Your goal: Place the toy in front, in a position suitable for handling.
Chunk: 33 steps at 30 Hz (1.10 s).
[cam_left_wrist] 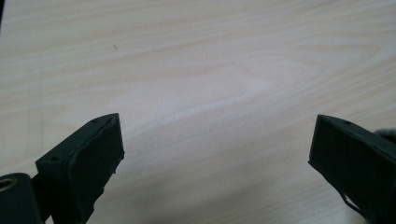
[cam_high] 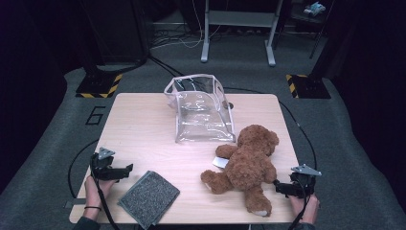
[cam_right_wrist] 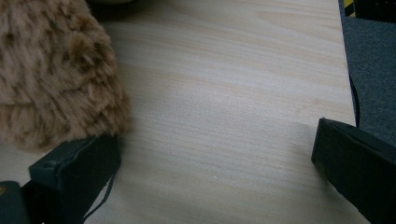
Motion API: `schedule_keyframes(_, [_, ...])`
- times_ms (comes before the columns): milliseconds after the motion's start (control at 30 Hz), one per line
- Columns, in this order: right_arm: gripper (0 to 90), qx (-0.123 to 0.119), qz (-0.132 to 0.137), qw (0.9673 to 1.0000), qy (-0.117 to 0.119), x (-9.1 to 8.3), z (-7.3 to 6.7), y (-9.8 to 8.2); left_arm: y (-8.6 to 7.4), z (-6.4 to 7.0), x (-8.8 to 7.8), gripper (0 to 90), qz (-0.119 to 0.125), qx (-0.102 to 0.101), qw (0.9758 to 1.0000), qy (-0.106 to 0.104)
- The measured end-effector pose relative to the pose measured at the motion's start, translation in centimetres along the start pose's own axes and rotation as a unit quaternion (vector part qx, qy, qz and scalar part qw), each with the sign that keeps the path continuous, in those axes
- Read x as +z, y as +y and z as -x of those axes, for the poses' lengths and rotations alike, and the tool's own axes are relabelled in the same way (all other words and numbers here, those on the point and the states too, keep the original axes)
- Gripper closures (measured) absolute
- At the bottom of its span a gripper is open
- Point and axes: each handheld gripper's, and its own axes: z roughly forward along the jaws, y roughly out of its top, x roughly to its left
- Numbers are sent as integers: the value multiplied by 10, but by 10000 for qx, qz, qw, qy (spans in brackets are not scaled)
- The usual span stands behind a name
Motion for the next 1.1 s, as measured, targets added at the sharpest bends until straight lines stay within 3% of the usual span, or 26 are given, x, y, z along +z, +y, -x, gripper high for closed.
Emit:
schedule_keyframes(500, [6, 0, 1, 10000, 5, 0, 0, 0, 63, 7, -1, 39, 77, 253, 9989, -385])
schedule_keyframes(700, [7, -4, 0, 10000, 6, 0, 0, 0, 83, 19, 6, 41, 95, 470, 9977, -479])
schedule_keyframes(733, [7, -3, 1, 10000, 5, 0, 0, 0, 91, 21, 9, 43, 35, 496, 9968, -627])
schedule_keyframes(933, [7, 5, 1, 10000, 0, 0, 0, 0, 113, 30, 19, 47, 70, 404, 9945, -964])
schedule_keyframes(1100, [7, 7, 3, 10000, 1, 0, 0, 0, 134, 44, 32, 65, 83, 672, 9923, -1037])
